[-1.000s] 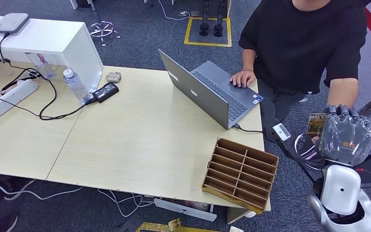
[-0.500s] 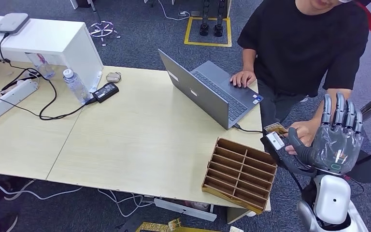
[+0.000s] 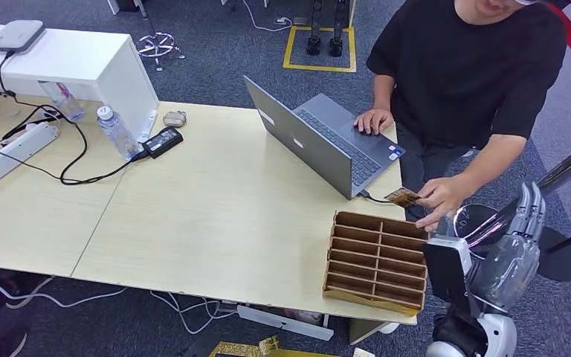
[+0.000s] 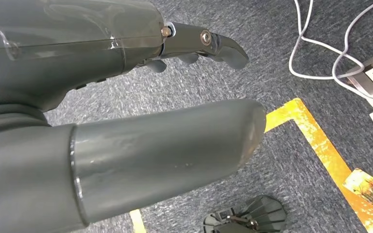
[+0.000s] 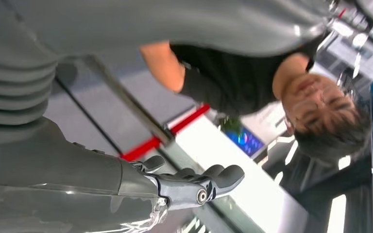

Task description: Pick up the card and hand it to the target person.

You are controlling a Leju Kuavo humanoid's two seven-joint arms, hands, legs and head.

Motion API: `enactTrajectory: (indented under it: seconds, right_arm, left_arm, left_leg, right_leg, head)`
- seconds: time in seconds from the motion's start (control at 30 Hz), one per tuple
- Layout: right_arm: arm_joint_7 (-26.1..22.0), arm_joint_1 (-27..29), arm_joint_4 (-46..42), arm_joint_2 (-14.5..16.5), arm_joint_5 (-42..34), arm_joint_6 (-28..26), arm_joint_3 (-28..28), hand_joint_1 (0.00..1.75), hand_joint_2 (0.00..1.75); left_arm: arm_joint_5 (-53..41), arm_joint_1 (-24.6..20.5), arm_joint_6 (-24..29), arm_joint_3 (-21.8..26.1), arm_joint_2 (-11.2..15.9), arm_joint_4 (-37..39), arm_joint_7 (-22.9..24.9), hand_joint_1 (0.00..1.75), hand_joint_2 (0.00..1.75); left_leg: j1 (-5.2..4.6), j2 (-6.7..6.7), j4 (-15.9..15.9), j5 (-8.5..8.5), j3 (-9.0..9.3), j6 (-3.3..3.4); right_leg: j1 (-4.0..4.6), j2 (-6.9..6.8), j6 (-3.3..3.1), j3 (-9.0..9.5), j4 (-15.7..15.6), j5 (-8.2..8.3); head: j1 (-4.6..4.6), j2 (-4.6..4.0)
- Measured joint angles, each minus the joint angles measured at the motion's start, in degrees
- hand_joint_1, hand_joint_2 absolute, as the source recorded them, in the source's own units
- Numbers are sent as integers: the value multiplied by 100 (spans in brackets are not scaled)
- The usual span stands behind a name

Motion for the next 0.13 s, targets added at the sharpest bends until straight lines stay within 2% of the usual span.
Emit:
enactTrajectory:
  seconds: [0.13]
  right_arm:
    - [-693,341,-7,238,-681,-18,2,0,175]
  left_arm:
    - [38,2,9,7,2,0,-36,0,0]
  left_leg:
    - [0,0,-1,0,0,0]
  right_leg:
    - [0,0,-1,0,0,-1]
  head:
    - [-1,0]
